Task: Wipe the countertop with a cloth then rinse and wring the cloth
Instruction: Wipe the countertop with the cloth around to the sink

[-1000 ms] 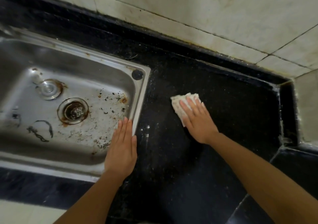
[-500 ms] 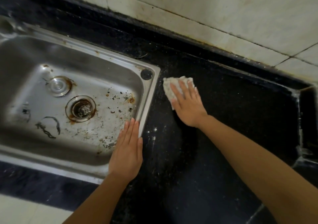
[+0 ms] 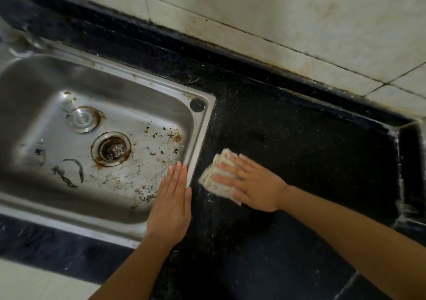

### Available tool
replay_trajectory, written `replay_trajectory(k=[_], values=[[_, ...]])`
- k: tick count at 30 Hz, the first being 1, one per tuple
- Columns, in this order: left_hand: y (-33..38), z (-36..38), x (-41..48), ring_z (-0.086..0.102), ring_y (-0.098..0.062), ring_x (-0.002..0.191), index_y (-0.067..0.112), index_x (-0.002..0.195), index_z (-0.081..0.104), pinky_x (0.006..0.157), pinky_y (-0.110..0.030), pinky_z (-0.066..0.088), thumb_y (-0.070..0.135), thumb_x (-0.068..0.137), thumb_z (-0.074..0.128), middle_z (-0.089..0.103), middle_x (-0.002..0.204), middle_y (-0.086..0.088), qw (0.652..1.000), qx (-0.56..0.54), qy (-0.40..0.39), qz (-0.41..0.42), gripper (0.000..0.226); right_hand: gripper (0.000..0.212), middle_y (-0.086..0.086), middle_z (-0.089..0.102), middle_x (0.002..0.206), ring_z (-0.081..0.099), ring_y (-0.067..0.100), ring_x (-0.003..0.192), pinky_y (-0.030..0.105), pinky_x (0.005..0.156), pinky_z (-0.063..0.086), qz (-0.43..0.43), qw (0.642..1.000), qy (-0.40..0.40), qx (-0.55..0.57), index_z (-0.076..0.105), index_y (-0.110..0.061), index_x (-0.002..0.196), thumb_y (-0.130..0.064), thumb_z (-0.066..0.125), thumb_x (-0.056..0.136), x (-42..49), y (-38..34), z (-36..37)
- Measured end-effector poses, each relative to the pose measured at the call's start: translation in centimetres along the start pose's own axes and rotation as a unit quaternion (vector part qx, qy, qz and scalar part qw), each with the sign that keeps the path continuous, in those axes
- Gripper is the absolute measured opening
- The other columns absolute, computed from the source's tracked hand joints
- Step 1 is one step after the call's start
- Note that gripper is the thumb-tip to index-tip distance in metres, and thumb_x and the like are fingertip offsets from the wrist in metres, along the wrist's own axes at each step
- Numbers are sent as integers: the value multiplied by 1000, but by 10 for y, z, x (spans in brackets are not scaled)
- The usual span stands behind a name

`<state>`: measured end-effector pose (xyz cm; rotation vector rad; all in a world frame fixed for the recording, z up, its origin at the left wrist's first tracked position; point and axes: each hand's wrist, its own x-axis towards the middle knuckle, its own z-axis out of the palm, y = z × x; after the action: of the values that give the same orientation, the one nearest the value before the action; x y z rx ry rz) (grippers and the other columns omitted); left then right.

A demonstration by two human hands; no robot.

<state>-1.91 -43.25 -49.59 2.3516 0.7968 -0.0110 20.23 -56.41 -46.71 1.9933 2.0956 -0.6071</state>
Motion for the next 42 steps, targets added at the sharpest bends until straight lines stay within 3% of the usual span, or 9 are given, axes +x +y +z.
replay_trajectory(k=[6,13,20,30,34,42], values=[[-2,2,0,-13,-3,144,22,150,0,119,-33,5,44,97,1,-2,158,8,1000,7,1,-3,57,57,-3,-14,161,-23,20,145,36,117,-14,184,980,59,50,-11,-37,150,-51,0,95,47,48,-25],[0,1,0,-13,-3,144,24,150,0,119,-31,3,47,97,1,-4,158,11,1000,-1,2,-7,58,56,1,-17,161,-24,23,145,40,117,-14,337,925,98,143,-9,-31,153,-44,11,102,92,63,-44],[0,0,0,-15,-1,143,25,150,0,118,-29,0,47,96,2,-3,157,11,1000,-9,5,-5,58,56,2,-20,160,-27,26,143,40,114,-18,367,907,106,179,-11,-30,153,-44,10,103,94,40,-41],[-3,-2,-1,-17,-1,142,23,151,3,117,-28,-4,44,98,5,-3,158,10,999,-35,9,18,57,57,0,-23,159,-29,23,143,39,115,-17,317,933,64,157,-12,-32,152,-45,13,102,69,-17,-26],[-12,-16,-9,-26,-3,140,30,147,-1,115,-30,-17,53,92,1,-10,157,12,995,-81,-30,41,60,56,-3,-24,159,-31,21,141,38,113,-19,308,935,60,167,-14,-35,150,-47,13,102,52,-53,-15],[-62,-50,-68,-29,-11,139,23,145,-13,114,-33,-18,55,84,-22,-17,155,4,984,100,-95,110,70,54,-7,-22,159,-32,18,141,33,112,-22,335,922,72,178,-13,-38,149,-47,13,103,26,-148,13]])
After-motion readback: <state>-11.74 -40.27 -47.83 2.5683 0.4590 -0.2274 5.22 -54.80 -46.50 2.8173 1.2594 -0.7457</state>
